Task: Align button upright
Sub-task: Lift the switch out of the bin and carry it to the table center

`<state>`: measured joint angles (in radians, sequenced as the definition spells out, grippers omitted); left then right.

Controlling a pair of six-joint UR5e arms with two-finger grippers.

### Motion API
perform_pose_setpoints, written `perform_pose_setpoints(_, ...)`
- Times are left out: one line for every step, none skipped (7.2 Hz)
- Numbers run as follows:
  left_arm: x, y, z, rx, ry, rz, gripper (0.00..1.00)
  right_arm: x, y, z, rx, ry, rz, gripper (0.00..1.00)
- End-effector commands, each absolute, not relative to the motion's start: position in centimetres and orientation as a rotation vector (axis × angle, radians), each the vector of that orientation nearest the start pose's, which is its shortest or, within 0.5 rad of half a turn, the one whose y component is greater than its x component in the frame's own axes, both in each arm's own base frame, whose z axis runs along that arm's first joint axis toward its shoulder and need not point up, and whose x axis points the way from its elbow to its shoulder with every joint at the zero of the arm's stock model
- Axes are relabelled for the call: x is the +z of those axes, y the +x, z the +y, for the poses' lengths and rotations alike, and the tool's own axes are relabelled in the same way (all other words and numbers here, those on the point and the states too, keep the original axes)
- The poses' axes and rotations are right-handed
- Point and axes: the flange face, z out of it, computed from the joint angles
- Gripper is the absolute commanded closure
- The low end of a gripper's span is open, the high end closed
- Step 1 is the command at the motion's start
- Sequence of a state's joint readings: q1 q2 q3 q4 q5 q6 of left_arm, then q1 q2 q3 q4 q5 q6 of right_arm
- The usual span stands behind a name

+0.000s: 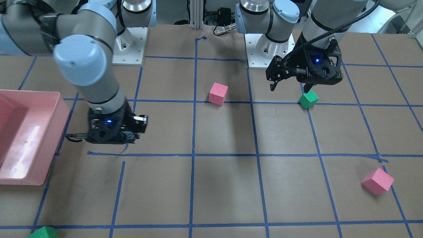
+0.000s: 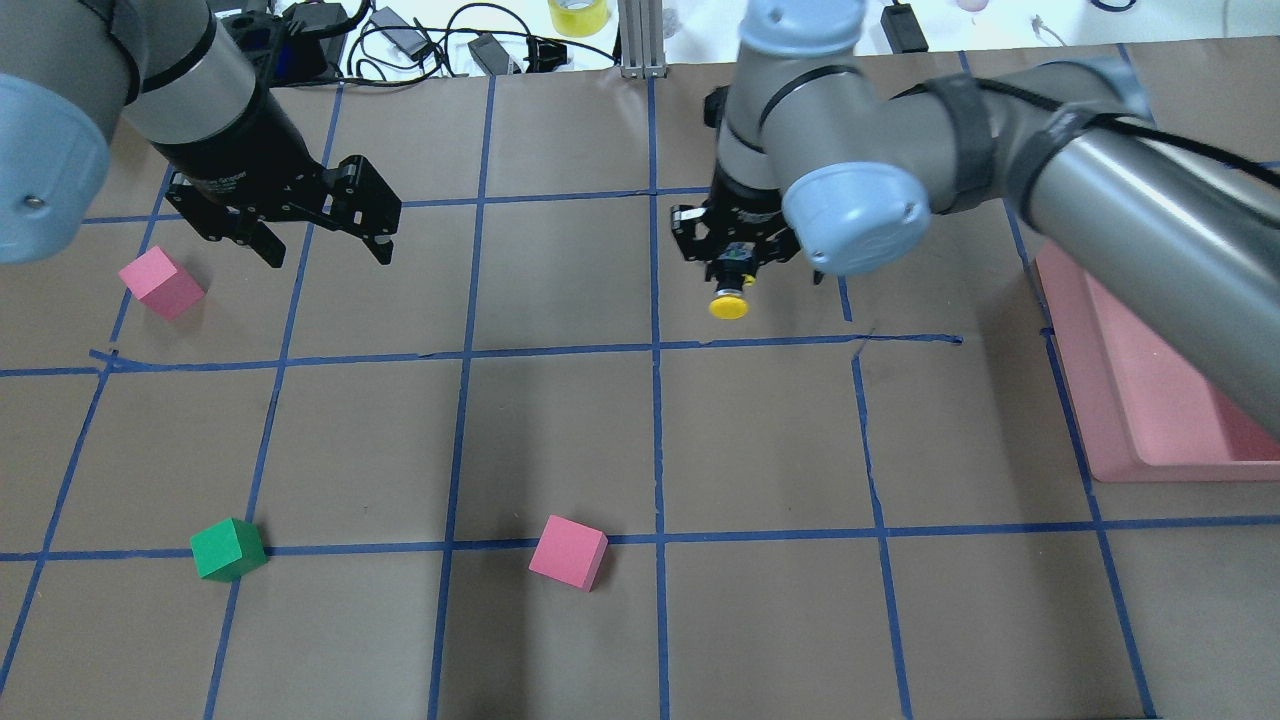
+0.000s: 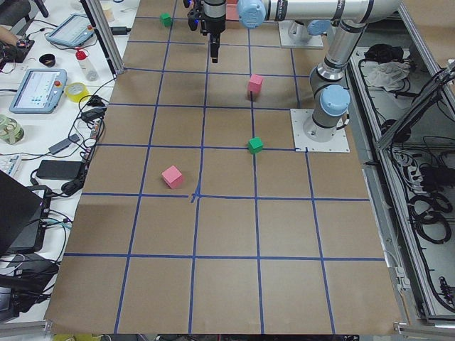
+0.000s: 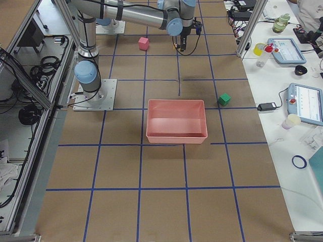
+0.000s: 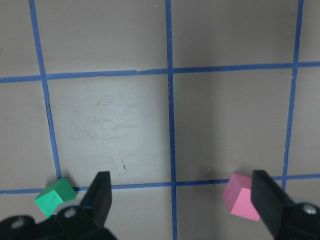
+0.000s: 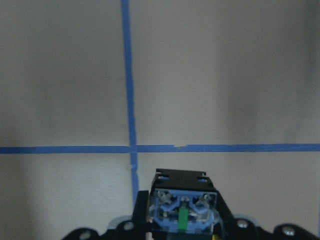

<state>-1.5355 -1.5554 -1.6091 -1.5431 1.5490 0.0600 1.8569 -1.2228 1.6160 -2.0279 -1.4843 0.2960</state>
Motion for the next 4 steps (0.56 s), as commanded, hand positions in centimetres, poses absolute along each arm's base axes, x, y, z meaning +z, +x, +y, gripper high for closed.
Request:
perform_pose_setpoints(48.2, -11.9, -49.0, -0.016, 0.041, 3.164, 0.00, 26.3, 37.7, -54.3, -0.141, -0.110, 3.005, 1.00)
perform_pose_setpoints(48.4, -11.9, -48.6, -0.011, 0.041, 3.162, 0.00, 23.5, 37.8, -54.7, -0.096, -0.148, 3.021, 1.00)
perform_pose_setpoints(48.0, -11.8, -48.7, 0.005, 0.039, 3.163, 0.00, 22.9, 37.6, -54.9, -0.114, -0.237, 3.041, 1.00)
perform_pose_setpoints(47.8, -11.8, -48.8, 0.015, 0.041, 3.163, 0.00, 21.5, 37.2, -54.1, -0.077, -0.336, 3.052, 1.00)
